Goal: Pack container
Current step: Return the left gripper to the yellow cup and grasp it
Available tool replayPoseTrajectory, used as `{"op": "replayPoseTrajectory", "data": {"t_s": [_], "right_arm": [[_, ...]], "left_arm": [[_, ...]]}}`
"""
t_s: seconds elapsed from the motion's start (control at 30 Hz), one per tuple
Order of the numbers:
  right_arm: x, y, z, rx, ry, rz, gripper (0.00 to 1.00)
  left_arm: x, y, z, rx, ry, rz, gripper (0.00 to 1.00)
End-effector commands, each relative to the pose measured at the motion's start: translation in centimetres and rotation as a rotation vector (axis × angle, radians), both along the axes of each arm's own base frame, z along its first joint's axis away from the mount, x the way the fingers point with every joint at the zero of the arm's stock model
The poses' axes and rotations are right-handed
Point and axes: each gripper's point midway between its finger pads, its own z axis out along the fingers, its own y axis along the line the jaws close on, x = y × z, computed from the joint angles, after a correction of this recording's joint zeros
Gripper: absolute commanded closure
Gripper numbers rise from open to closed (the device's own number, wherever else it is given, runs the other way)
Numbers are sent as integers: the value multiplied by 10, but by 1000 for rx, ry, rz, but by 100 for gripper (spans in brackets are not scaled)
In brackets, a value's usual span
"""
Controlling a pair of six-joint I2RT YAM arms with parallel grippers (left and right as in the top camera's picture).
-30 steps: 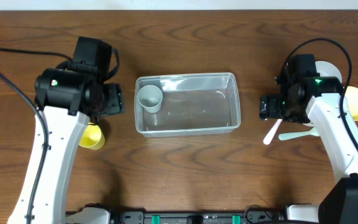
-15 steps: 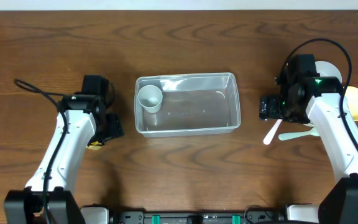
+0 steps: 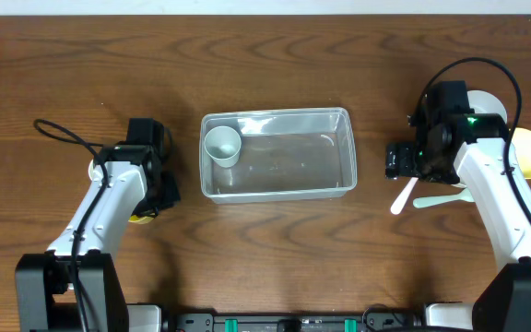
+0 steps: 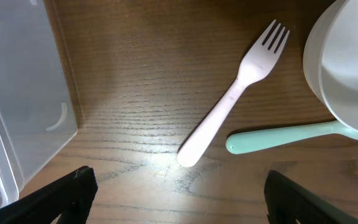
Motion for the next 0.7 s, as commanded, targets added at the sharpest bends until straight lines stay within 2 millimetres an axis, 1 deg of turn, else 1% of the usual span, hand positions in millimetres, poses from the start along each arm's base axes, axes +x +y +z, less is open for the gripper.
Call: {"op": "replayPoseTrajectory", "data": {"t_s": [0.0,0.07,0.17,0.23,0.3,0.37,0.4,0.47,0.53,0.6,0.63,0.67], "right_arm": [[4,0,4,7,-13,1,12],[4,0,4,7,-13,1,13],[4,0,4,7,-13,1,13],[4,0,4,7,-13,1,13],[4,0,4,7,-13,1,13],[4,0,4,7,-14,1,13],[4,0,4,7,-14,1,13],[4,0,4,7,-14,1,13],[4,0,4,7,-14,1,12],[4,0,4,7,-14,1,12],[5,0,4,7,-15,1,12],[4,0,4,7,-14,1,12]], "left_arm": [[5,1,5,0,-17,-3,87],[10,1,8,0,-30,-5,93],[14,1,13,-1,-49,-5,94],[18,0,22,-2,-70,-8,94],[23,-4,37,-4,-97,-20,94],[29,-12,63,-9,-139,-46,96],[33,-17,79,-12,-164,-65,94],[41,-34,116,-24,-236,-119,94],[48,-58,154,-44,-318,-192,94],[51,-80,178,-62,-369,-258,94],[52,-92,186,-72,-389,-293,94],[52,-102,189,-80,-398,-322,94]]}}
